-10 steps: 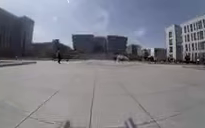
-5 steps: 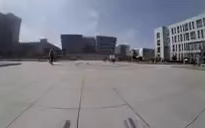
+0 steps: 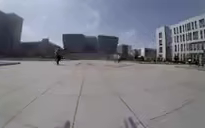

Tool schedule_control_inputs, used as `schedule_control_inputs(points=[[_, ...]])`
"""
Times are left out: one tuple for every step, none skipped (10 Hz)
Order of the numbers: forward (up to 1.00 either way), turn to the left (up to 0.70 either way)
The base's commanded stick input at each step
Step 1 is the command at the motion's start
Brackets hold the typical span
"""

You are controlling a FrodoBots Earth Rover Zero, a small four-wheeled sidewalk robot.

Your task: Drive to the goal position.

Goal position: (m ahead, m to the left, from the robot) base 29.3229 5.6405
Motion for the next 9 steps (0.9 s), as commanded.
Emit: schedule_control_inputs(points=[[0.85,0.0],[0.85,0.0],[0.85,0.0],[0.85,0.0],[0.85,0.0],[0.85,0.0],[0.85,0.0],[0.85,0.0],[0.85,0.0]])
